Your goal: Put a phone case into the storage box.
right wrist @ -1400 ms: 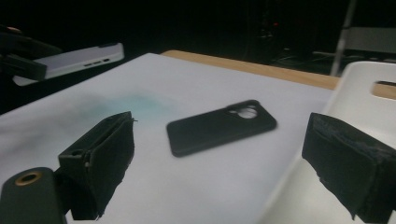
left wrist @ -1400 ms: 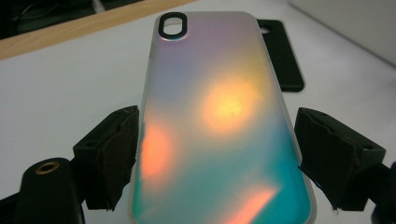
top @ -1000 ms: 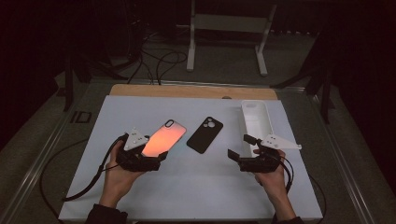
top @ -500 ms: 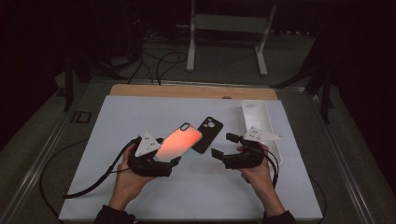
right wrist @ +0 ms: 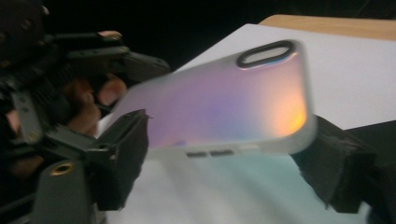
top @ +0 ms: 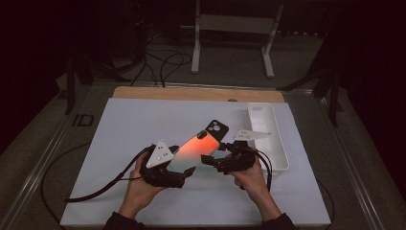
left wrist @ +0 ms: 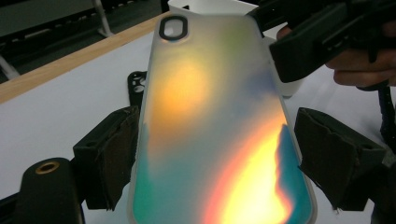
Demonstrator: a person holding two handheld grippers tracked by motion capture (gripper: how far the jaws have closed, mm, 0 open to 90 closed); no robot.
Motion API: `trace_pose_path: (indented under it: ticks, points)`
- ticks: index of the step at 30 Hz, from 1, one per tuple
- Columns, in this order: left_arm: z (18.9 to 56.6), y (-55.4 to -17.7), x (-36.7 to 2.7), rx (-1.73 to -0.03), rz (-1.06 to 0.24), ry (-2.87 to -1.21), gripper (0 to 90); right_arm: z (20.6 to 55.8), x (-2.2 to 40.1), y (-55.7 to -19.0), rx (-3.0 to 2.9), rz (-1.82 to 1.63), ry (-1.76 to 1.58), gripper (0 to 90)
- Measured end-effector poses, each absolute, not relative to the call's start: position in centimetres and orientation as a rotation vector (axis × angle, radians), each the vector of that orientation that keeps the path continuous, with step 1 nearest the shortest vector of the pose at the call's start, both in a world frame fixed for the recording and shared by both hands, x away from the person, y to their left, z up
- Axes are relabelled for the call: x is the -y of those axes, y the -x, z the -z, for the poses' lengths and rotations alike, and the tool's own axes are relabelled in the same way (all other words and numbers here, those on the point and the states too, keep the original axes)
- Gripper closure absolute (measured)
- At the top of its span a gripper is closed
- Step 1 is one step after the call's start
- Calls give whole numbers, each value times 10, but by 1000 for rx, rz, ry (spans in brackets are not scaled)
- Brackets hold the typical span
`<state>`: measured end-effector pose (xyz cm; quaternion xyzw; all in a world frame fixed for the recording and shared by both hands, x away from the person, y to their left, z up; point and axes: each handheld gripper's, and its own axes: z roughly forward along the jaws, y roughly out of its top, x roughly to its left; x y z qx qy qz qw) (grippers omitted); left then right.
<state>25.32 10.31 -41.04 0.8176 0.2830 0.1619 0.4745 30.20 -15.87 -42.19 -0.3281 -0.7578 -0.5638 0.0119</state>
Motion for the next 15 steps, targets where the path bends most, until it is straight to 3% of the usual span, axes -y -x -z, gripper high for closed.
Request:
trace_pose_path:
  ticks: [4, 8, 13, 15]
  points:
    - [413, -252, -97, -670, -396, -2020, 168, 420, 158, -303, 2311, 1741, 1058, 369]
    - [415, -250, -92, -650, -397, -2035, 167, 419, 156, -302, 2302, 1733, 1052, 427]
    - [418, -250, -90, -645, -396, -2048, 167, 419, 153, -302, 2208, 1748, 1038, 685]
    - [420, -250, -89, -644, -405, -2061, 167, 418, 153, -301, 2183, 1754, 1024, 734]
